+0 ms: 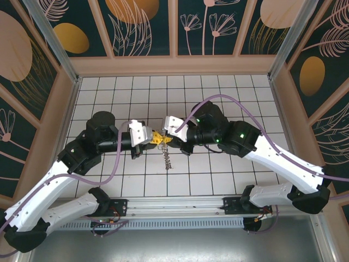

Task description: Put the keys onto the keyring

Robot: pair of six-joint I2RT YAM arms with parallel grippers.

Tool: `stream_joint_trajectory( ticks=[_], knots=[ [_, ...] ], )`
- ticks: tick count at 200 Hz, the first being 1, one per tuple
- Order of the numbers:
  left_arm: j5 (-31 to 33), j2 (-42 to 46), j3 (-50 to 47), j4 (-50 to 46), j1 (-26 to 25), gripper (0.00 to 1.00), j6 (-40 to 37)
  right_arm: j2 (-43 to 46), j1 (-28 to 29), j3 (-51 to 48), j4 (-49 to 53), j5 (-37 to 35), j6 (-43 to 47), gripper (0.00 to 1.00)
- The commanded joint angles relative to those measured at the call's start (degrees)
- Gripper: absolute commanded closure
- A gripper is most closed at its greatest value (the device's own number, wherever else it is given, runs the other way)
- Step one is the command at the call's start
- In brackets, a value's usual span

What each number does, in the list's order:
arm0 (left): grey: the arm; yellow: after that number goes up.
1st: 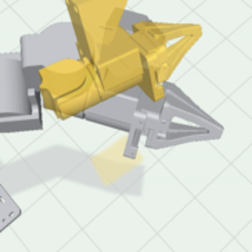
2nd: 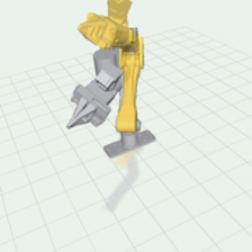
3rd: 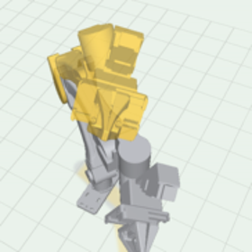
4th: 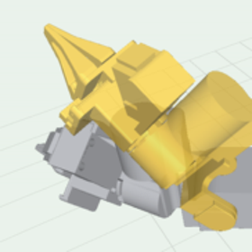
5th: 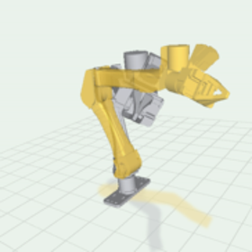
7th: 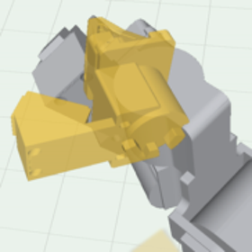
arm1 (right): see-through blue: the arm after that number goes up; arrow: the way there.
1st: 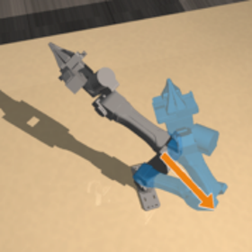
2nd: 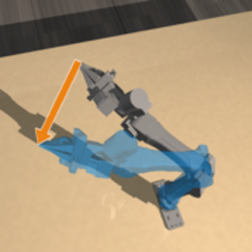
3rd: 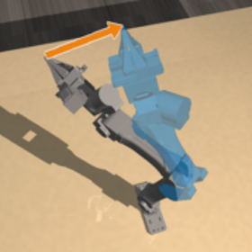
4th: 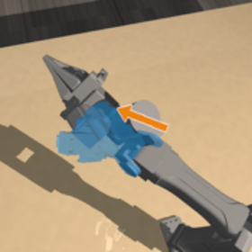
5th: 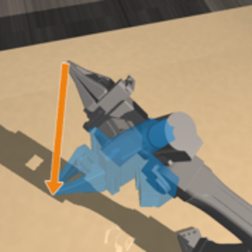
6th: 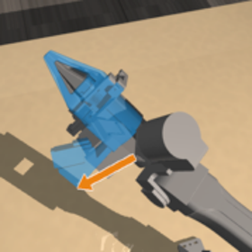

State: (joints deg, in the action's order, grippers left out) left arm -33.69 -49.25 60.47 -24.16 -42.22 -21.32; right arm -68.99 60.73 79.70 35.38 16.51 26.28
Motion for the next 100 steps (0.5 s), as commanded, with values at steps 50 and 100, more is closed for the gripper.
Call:
stream_joint_trajectory(
  ticks=[50, 100],
  knots=[
    [-9.08, 3.53, -0.79, 15.06, -0.12, 1.00, 7.73, 3.80, 0.02, -3.69, -5.56, 1.90, -1.58, 0.98],
    [-9.96, 4.24, -2.04, 18.75, -0.13, 1.00, 10.05, 5.61, 0.01, -5.77, -7.62, 2.55, -1.74, 0.88]
  ],
)
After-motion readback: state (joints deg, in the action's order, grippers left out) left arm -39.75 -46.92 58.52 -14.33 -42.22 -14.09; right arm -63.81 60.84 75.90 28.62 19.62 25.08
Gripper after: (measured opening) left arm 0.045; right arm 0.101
